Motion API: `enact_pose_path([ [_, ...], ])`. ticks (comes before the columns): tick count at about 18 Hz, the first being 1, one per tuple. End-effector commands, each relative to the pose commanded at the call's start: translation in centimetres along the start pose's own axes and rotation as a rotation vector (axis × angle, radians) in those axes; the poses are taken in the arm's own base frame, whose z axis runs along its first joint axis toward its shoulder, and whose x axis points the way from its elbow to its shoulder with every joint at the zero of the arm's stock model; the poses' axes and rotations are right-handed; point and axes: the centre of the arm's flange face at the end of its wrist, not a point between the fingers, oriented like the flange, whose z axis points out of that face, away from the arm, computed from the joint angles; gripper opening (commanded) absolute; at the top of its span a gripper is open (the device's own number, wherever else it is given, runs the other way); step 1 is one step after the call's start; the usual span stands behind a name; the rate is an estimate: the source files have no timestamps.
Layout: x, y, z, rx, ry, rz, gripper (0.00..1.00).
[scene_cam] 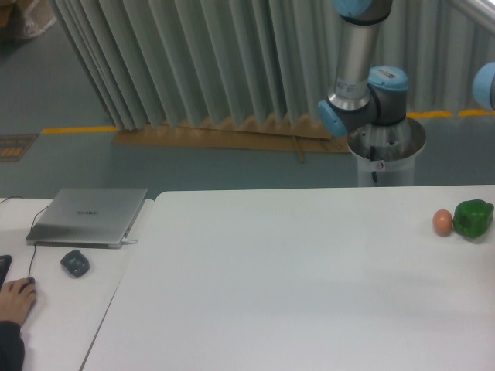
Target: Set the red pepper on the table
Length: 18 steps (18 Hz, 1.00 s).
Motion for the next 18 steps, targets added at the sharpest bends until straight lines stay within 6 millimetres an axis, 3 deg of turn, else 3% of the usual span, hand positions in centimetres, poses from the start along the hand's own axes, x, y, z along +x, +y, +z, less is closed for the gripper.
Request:
enact_pose_path([
  [6, -1.0, -1.2, 1.2, 0.017, -0.035, -0.114, 1.0],
  [9, -2.4, -1.7, -0.1, 0.035, -0.071, -0.117, 1.0],
  [10, -3.0, -3.0, -0.6, 0.05, -0.099, -0.1, 1.0],
  [12, -3.0, -4.2, 1.3, 0.046, -0.1, -0.086, 1.0],
  [18, -3.1, -4.0, 3.4, 0.03, -0.069, -0.081, 1.0],
])
